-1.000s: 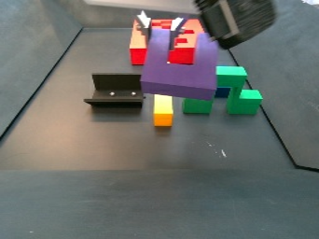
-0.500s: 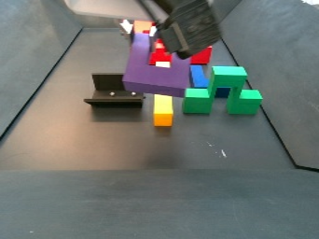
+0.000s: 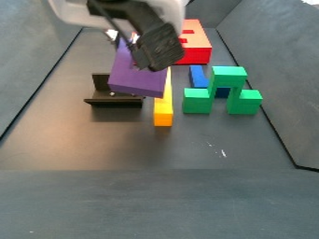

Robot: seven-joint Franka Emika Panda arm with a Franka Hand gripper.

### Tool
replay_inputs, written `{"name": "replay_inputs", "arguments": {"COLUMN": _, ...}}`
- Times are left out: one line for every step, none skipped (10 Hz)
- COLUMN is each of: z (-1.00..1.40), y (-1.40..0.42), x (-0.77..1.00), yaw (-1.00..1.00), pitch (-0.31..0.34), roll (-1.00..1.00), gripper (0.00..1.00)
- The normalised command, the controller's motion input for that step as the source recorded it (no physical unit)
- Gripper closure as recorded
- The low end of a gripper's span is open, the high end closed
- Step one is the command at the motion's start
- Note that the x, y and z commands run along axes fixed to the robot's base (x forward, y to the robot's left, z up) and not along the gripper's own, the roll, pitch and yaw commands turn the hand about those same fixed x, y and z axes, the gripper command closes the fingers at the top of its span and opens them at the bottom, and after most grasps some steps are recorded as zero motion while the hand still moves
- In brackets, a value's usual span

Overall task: Pick up the purple object. Move up. Place the purple object on the fixture. Regrasp the purple object. Move to above the board. Insert the purple object.
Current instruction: Place the purple object on the fixture.

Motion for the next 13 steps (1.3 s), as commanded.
{"name": "replay_inputs", "arguments": {"z": -0.13, "y": -0.26, "x": 0.87, "yaw": 0.18, "pitch": 0.297, "roll": -0.42, "gripper": 1.0}}
{"name": "replay_inputs", "arguments": {"z": -0.07, "y": -0.28, "x": 0.83, "yaw": 0.22, "pitch": 0.323, "roll": -0.42, "gripper": 1.0}}
{"name": "replay_inputs", "arguments": {"z": -0.08, "y": -0.26, "x": 0.92, "yaw": 0.14, "pitch": 0.177, "roll": -0.43, "gripper": 1.0}}
{"name": "replay_inputs", "arguments": {"z": -0.06, "y": -0.18, "x": 0.83, "yaw": 0.04, "pitch": -0.02, "roll": -0.39, "gripper": 1.0}}
{"name": "replay_inputs", "arguments": {"z": -0.08, "y": -0.16, "x": 0.81, "yaw": 0.06, "pitch": -0.066, "roll": -0.37, "gripper": 1.0}}
{"name": "replay_inputs", "arguments": {"z": -0.09, "y": -0.1, "x": 0.79, "yaw": 0.04, "pitch": -0.143, "roll": -0.33, "gripper": 1.0}}
{"name": "replay_inputs", "arguments": {"z": 0.0, "y": 0.0, "x": 0.67, "yaw": 0.0, "pitch": -0.12, "roll": -0.2, "gripper": 1.0}}
{"name": "replay_inputs", "arguments": {"z": -0.01, "y": 0.0, "x": 0.63, "yaw": 0.0, "pitch": -0.166, "roll": -0.18, "gripper": 1.0}}
{"name": "replay_inputs", "arguments": {"z": -0.11, "y": 0.0, "x": 0.73, "yaw": 0.01, "pitch": -0.091, "roll": -0.17, "gripper": 1.0}}
{"name": "replay_inputs", "arguments": {"z": -0.22, "y": 0.0, "x": 0.75, "yaw": 0.1, "pitch": 0.0, "roll": -0.21, "gripper": 1.0}}
{"name": "replay_inputs", "arguments": {"z": -0.29, "y": 0.0, "x": 0.74, "yaw": 0.18, "pitch": 0.137, "roll": -0.25, "gripper": 1.0}}
{"name": "replay_inputs", "arguments": {"z": -0.34, "y": -0.03, "x": 0.7, "yaw": 0.16, "pitch": 0.406, "roll": -0.2, "gripper": 1.0}}
{"name": "replay_inputs", "arguments": {"z": -0.18, "y": 0.0, "x": 0.51, "yaw": 0.0, "pitch": 0.649, "roll": -0.23, "gripper": 1.0}}
